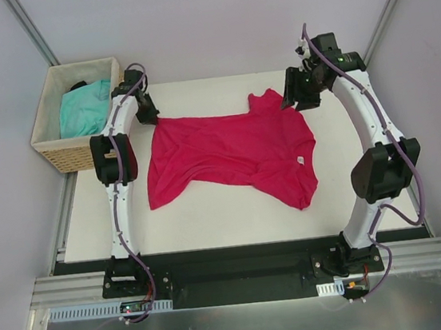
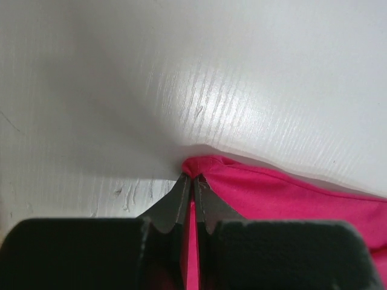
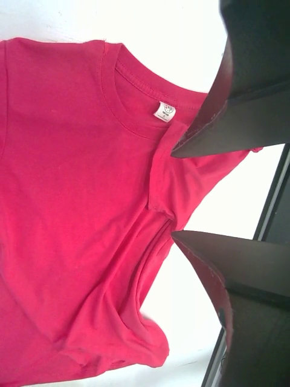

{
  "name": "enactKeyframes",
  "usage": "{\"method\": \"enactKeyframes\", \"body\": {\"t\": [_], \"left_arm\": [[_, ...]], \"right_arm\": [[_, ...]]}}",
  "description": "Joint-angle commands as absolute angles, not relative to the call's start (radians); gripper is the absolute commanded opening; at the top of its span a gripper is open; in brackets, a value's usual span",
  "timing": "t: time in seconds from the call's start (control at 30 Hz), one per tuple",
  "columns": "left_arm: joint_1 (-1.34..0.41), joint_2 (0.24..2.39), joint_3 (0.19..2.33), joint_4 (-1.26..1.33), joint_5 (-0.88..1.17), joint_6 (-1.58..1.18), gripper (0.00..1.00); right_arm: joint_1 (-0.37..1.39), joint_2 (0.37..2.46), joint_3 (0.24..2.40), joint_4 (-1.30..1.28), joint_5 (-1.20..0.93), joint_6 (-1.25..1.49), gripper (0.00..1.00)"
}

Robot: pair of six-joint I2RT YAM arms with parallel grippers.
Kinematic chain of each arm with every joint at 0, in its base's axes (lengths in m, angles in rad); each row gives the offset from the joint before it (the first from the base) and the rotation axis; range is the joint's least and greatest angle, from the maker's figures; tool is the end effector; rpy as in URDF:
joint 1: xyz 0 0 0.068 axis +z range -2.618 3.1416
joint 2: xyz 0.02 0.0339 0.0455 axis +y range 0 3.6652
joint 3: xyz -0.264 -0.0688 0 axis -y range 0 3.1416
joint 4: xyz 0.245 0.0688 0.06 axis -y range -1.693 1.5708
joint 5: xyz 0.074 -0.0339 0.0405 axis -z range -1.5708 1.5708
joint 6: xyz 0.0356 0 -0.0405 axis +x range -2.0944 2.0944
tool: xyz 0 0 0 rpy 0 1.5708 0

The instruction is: Fold and stack the t-shirts

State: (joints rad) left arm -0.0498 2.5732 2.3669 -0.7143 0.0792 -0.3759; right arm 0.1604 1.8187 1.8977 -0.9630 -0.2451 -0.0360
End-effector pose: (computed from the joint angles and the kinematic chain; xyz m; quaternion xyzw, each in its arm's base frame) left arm 0.5600 -0.0307 0.1770 -0.1412 0.9364 -0.1041 0.3040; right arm 0.3867 0.0713 0.3646 -0.1326 0.9260 0.1357 0.3264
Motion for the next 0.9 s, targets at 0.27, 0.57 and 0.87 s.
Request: {"method": "enactKeyframes", "body": {"t": [0.27, 0.57, 0.87], "left_arm": [[-0.04, 2.482, 2.296, -0.67, 0.156, -0.387, 0.68], [-0.058, 2.128, 2.123, -0.664, 0.182, -0.39, 0.6], [-0.077, 1.852, 1.815, -0.664, 0.235, -0.344, 0.59]], "right_arm": [[0.187, 1.841, 1.93, -1.023, -0.23, -0.048, 0.55], [0.206, 1.89, 1.646, -1.198, -0.218, -0.023, 0.47], [0.209, 1.626, 1.177, -0.904, -0.19, 0.086, 0.49]]}}
